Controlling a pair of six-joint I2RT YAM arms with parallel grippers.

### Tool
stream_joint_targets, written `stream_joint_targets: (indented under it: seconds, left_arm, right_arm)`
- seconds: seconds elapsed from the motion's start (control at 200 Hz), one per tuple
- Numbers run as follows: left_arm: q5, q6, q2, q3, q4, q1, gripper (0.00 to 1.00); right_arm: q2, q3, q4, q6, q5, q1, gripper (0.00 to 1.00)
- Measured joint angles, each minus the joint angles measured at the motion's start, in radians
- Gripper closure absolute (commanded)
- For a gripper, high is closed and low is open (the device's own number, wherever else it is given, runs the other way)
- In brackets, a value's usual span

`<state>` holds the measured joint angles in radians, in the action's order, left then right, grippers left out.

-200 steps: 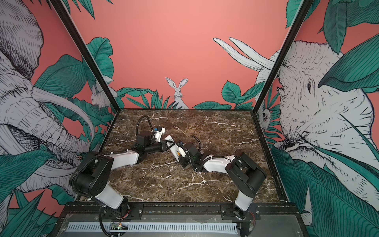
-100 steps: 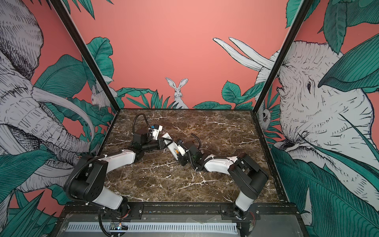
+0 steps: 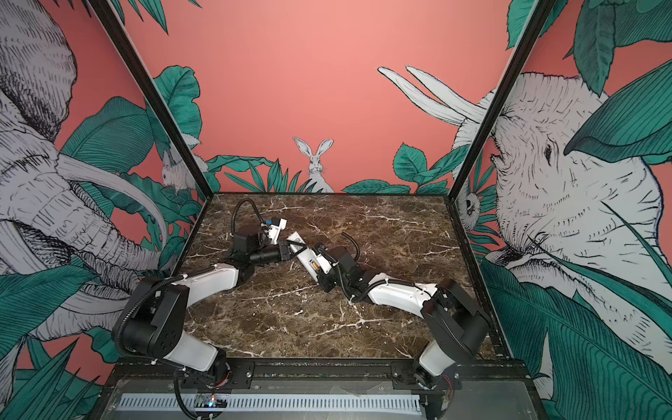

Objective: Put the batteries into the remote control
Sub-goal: 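Press the battery down into the compartment with the right gripper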

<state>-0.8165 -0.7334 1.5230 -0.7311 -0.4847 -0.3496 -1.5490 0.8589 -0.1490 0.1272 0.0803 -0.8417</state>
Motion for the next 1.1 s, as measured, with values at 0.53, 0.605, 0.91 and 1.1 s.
stream_joint_targets:
  seconds: [0.53, 0.605, 0.91, 1.1]
  left_arm:
    - [-0.04, -0.053, 0.001, -0.002, -0.027, 0.014, 0.85]
    - [-0.047, -0.063, 0.003, -0.002, -0.029, 0.016, 0.85]
    - [-0.089, -0.092, 0.011, -0.002, -0.042, 0.017, 0.85]
    - [-0.103, -0.105, 0.023, -0.002, -0.042, 0.017, 0.85]
  right_arm:
    - [0.045, 0.025, 0.074, -0.027, -0.014, -0.009, 0.77]
    - [0.049, 0.032, 0.085, -0.028, -0.021, -0.01, 0.75]
    - [0.052, 0.064, 0.155, -0.047, -0.045, -0.016, 0.73]
    - [0.052, 0.072, 0.182, -0.061, -0.047, -0.016, 0.74]
